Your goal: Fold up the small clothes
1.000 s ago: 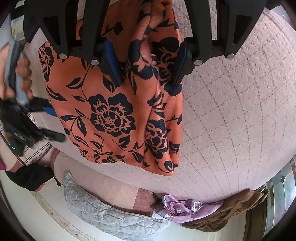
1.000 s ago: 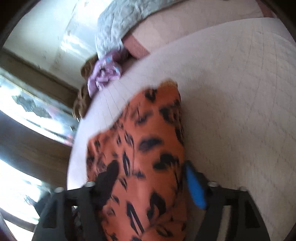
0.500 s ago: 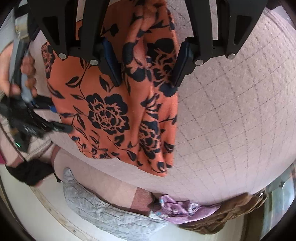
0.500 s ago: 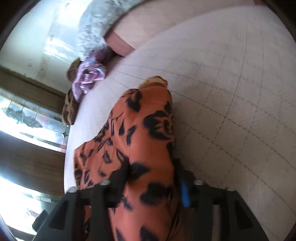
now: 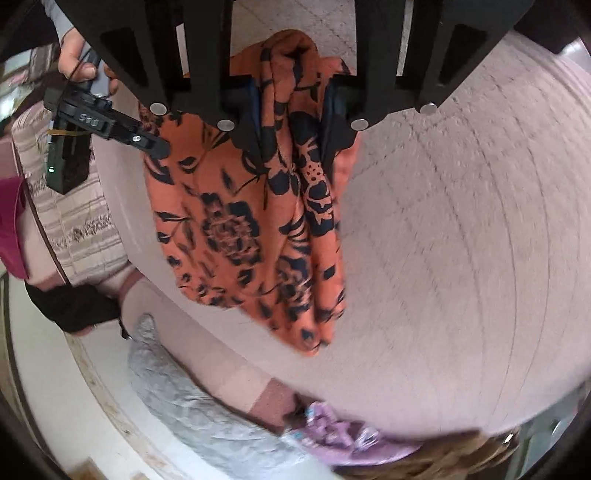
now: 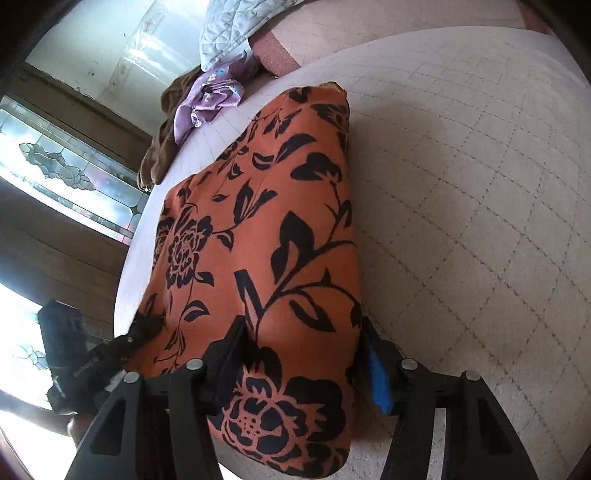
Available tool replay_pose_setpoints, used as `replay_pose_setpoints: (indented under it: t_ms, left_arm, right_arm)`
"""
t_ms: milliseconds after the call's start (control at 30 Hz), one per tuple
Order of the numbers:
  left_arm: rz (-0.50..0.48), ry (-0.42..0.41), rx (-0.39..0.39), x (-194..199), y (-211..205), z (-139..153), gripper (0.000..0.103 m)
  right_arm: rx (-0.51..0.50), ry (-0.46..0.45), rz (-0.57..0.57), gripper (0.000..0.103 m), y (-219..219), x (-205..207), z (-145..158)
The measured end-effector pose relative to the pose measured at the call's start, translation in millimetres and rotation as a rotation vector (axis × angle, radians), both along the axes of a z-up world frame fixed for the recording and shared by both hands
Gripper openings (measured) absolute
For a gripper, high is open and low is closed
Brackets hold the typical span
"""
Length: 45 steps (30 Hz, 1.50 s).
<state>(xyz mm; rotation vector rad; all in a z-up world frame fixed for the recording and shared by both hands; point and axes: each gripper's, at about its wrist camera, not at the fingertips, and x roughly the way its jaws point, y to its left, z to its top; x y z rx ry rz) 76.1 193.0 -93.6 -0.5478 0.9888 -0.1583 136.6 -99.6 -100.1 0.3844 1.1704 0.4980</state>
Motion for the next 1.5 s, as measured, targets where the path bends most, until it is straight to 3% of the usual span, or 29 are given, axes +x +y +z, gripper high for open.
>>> replay_pose_setpoints:
  t_ms: [67,100,133,200,300,333,367,400,433,533,567,600,667,767,933,1067,1133,1233,1367,1500]
  left_arm:
    - [0.023,-0.030,0.001,7,5,13,0.045]
    - [0.028,-0.052,0.000,14,9,17,0.061]
    - [0.033,-0.070,0.013,26,11,20,0.068]
    - [0.007,-0.051,0.036,58,10,15,0.068]
    - [-0.017,0.042,0.022,105,11,-9,0.066]
    - [-0.009,0.067,-0.013,118,15,-18,0.055]
    - [0.001,0.080,-0.051,126,19,-22,0.026]
    - [-0.003,0.075,-0.081,131,21,-22,0.021]
    - [-0.015,0.045,-0.059,132,19,-15,0.016]
    - [-0.048,0.011,0.040,126,10,-15,0.017]
    - [-0.032,0.041,0.040,125,13,-26,0.017]
    - [-0.005,0.056,-0.012,122,21,-35,0.021]
    - [0.018,0.057,-0.057,121,27,-33,0.024]
    - [0.017,0.018,-0.027,106,27,-13,0.030]
    - [-0.002,-0.055,-0.030,52,16,15,0.062]
    - [-0.002,-0.028,-0.044,10,4,2,0.062]
    - [-0.018,0.063,-0.022,6,-6,-22,0.028]
    - [0.006,0.050,-0.039,5,-6,-27,0.028]
    - [-0.011,0.052,0.031,4,-14,-16,0.029]
    - [0.021,0.055,0.007,-7,-14,-8,0.044]
  right_arm:
    - [0.011,0.005,-0.001,0.063,-6,-3,-1]
    - [0.031,0.014,-0.009,0.063,-8,-2,-3]
    - [0.043,0.018,-0.012,0.064,-10,-4,-4]
    - [0.048,0.014,-0.011,0.064,-11,-9,-5]
    - [0.036,0.008,-0.003,0.066,-8,-11,-2]
    - [0.036,0.009,0.000,0.066,-8,-11,-2]
    - [0.039,0.012,0.002,0.066,-8,-10,-2]
    - [0.043,0.014,0.003,0.066,-8,-10,-2]
    - [0.048,0.016,0.003,0.066,-9,-10,-2]
    - [0.045,0.013,0.010,0.066,-7,-10,-4]
    - [0.043,0.012,0.014,0.066,-6,-10,-5]
    - [0.043,0.010,0.016,0.066,-5,-10,-6]
    - [0.043,0.012,0.016,0.066,-3,-8,-7]
    - [0.043,0.016,0.014,0.066,-4,-7,-6]
    - [0.048,0.020,0.001,0.067,-4,-7,-6]
    - [0.051,0.025,-0.003,0.067,-5,-9,-6]
    - [0.053,0.027,-0.007,0.067,-6,-10,-7]
    - [0.042,0.023,-0.002,0.066,-4,-11,-6]
    - [-0.023,0.009,0.007,0.060,2,-13,-1]
    - [-0.016,0.023,-0.023,0.061,-2,-18,-1]
